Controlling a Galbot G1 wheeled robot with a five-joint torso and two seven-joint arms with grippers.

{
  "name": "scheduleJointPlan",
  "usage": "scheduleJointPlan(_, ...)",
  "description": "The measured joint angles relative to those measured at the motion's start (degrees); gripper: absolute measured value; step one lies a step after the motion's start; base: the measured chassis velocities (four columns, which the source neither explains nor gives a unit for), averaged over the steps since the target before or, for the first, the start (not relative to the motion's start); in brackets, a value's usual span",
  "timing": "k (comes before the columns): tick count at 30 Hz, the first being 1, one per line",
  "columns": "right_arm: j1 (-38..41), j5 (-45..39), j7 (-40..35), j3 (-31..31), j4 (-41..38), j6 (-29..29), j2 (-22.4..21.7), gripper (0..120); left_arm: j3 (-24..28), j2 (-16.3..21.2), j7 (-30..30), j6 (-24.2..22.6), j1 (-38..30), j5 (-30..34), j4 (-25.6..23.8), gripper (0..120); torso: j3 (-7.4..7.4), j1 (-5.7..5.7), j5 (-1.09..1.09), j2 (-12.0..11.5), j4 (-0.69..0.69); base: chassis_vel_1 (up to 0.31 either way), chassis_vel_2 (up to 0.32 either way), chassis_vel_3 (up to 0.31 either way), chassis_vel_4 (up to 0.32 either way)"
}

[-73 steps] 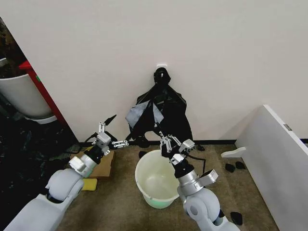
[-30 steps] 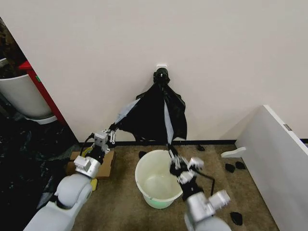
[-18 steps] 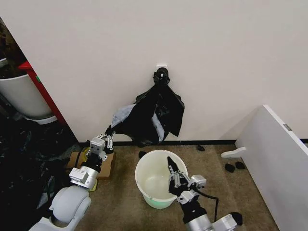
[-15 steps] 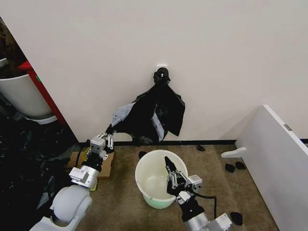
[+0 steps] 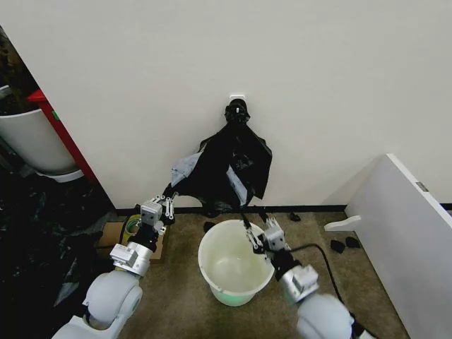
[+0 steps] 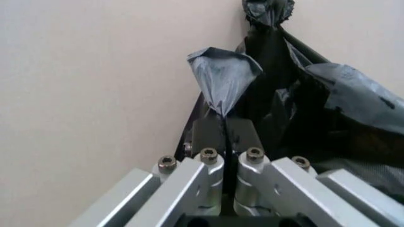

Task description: Place the garbage bag over the trash bin.

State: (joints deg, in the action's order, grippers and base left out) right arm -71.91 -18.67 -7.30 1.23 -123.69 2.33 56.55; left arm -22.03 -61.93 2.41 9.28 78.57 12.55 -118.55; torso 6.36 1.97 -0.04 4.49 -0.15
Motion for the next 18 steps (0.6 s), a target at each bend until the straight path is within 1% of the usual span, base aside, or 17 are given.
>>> scheduleJointPlan(1,0.0,0.0,0.0,0.0,0.0,0.0,0.0,54,0.0,0.0,0.0,0.0,0.0,0.0,0.0,0,0.0,0.0,0.0,0.0,0.0,0.0,0.0,0.0,0.0)
scheduleJointPlan(2,1.6,-1.0,0.1,-0.2,0.0,1.1,-0.3,58,0.1,-0.2,0.0,0.0,0.0,-0.2,0.1,0,0.0,0.0,0.0,0.0,0.01,0.0,0.0,0.0,0.0)
scheduleJointPlan(3,3.5,-1.2,-0.2,-0.5,0.4,2.6,-0.5,64,0.1,-0.4,-0.1,0.0,0.0,-0.3,0.3,0,0.0,0.0,0.0,0.0,0.01,0.0,0.0,0.0,0.0)
scheduleJointPlan(4,4.9,-0.6,-0.5,-0.7,1.2,3.6,-0.5,67,0.2,-0.6,-0.1,0.0,-0.1,-0.5,0.4,0,0.0,0.0,0.0,0.0,0.01,0.0,0.0,0.0,0.0)
scheduleJointPlan(5,6.4,0.6,-0.6,-0.8,2.3,4.5,-0.6,73,0.2,-0.9,-0.2,0.0,-0.1,-0.6,0.5,0,0.0,0.0,0.01,0.0,0.02,0.0,0.0,0.0,0.0)
scheduleJointPlan(6,6.4,0.6,-0.6,-0.8,2.3,4.5,-0.6,73,0.2,-0.9,-0.2,0.0,-0.1,-0.6,0.5,0,0.0,0.0,0.01,0.0,0.02,0.0,0.0,0.0,0.0)
scheduleJointPlan(7,7.4,1.5,-0.6,-0.9,3.1,5.0,-0.6,77,0.3,-1.1,-0.2,0.0,0.0,-0.7,0.5,0,0.0,0.0,0.01,0.0,0.02,0.0,0.0,0.0,0.0)
scheduleJointPlan(10,9.9,2.4,-0.8,-2.2,5.1,7.7,-0.6,91,0.3,-1.6,-0.2,0.1,0.3,-1.3,0.5,0,0.0,0.0,0.01,0.0,0.0,0.0,0.0,0.0,0.0)
scheduleJointPlan(11,9.9,2.4,-0.8,-2.2,5.1,7.7,-0.6,91,0.3,-1.6,-0.2,0.1,0.3,-1.3,0.5,0,0.0,0.0,0.01,0.0,0.0,0.0,0.0,0.0,0.0)
scheduleJointPlan(12,10.3,2.7,-0.7,-2.4,5.6,8.2,-0.4,96,0.3,-1.7,-0.2,0.1,0.3,-1.3,0.6,0,0.0,0.0,0.01,0.0,0.0,0.0,0.0,0.0,0.0)
scheduleJointPlan(13,10.6,3.3,-0.5,-2.5,6.1,8.9,-0.2,98,0.3,-1.8,-0.2,0.1,0.3,-1.4,0.6,0,0.0,0.0,0.01,0.0,0.01,0.0,0.0,0.0,0.0)
scheduleJointPlan(18,11.3,4.2,0.0,-2.5,7.5,10.3,0.4,99,0.3,-2.0,-0.2,0.1,0.2,-1.4,0.5,0,0.0,0.0,0.01,0.0,0.0,0.0,0.0,0.0,0.0)
